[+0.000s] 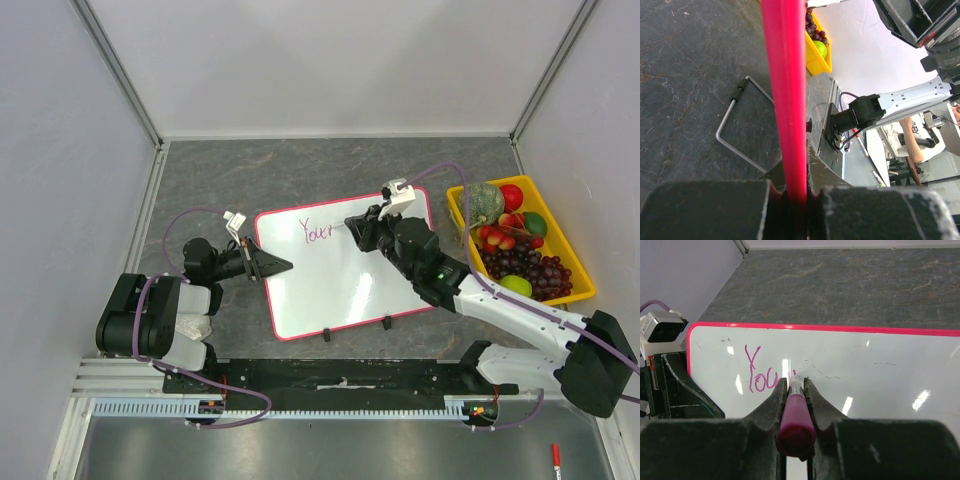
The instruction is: Write a sentence on the whiteboard
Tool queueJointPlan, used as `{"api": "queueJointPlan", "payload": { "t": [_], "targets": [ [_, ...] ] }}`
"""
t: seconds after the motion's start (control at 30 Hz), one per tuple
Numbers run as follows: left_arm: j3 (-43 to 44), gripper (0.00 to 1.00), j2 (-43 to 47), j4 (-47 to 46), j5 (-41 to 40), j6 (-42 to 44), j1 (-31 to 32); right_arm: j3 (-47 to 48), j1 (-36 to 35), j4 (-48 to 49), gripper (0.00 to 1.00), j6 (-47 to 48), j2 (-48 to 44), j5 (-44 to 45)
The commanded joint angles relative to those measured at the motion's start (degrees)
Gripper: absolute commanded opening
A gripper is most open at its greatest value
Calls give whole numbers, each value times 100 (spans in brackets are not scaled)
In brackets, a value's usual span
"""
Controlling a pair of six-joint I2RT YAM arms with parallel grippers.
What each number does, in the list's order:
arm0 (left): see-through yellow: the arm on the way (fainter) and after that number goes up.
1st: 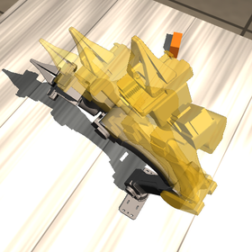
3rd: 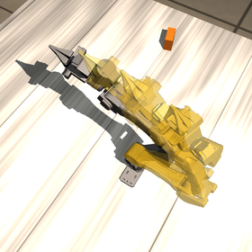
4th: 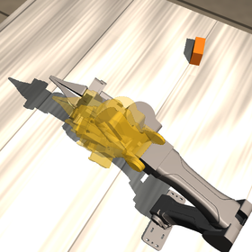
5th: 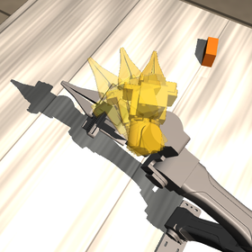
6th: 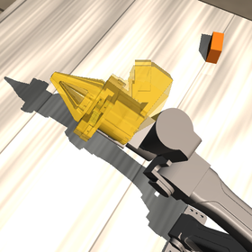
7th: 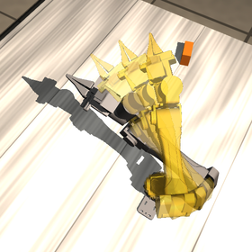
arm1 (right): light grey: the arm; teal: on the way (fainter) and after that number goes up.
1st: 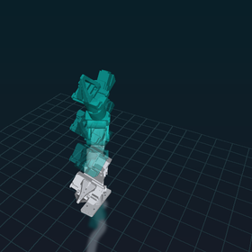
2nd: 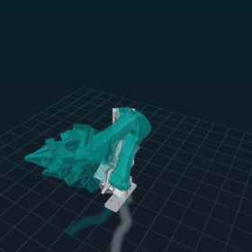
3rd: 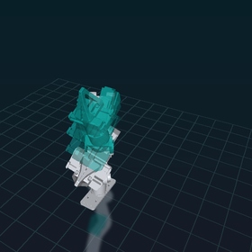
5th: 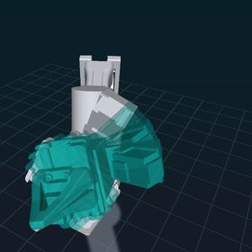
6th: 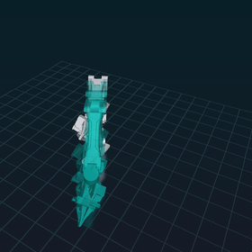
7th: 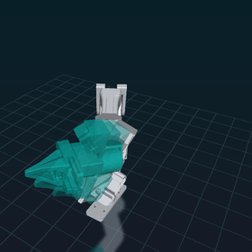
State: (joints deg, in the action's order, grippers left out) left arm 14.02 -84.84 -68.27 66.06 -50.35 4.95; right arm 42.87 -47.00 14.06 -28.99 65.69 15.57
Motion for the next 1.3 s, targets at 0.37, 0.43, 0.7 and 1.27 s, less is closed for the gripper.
{"api": "queueJointPlan", "payload": {
  "t": [0.37, 0.43, 0.7, 1.27],
  "targets": [
    [-66, 2, -112, -37, -76, 517, 32, 134, 139, -343, 0, 113, -21, 315],
    [-66, 2, -112, -37, -76, 517, 15, 72, 139, -343, 0, 113, -56, 271],
    [-66, 2, -112, -37, -67, 517, 15, 19, 139, -343, 0, 113, -232, 280],
    [-66, 2, -112, -37, -76, 508, 15, -51, 139, -290, 0, 17, -399, -63]
  ]
}}
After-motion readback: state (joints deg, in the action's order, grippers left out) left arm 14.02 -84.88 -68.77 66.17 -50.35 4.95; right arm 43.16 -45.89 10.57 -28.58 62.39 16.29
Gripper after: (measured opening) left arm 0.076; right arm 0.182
